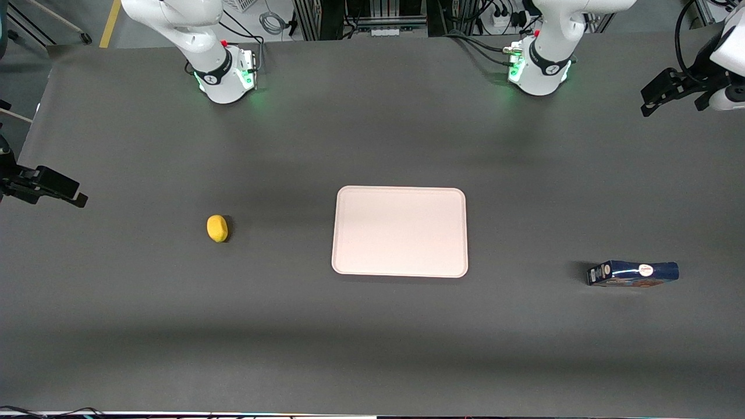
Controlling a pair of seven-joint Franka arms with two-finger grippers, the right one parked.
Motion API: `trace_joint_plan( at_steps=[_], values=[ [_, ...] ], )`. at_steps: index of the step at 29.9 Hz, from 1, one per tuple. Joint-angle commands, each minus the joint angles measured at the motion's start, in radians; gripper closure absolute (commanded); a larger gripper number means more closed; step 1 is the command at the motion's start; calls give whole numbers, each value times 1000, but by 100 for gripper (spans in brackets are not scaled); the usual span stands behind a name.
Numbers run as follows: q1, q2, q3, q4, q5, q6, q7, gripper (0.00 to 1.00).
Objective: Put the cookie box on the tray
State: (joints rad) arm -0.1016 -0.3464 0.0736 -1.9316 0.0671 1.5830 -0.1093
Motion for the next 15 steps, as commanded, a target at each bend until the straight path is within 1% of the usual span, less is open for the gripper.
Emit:
trace_joint_plan(
  at_steps=[1, 10, 13, 15],
  values=[
    [5, 6, -6, 20, 13, -17, -1, 0],
    [5, 6, -3, 43, 13, -20, 3, 0],
    [17, 17, 0, 94, 10, -29, -9, 0],
    [20, 46, 3, 152, 7, -85, -26, 0]
  ],
)
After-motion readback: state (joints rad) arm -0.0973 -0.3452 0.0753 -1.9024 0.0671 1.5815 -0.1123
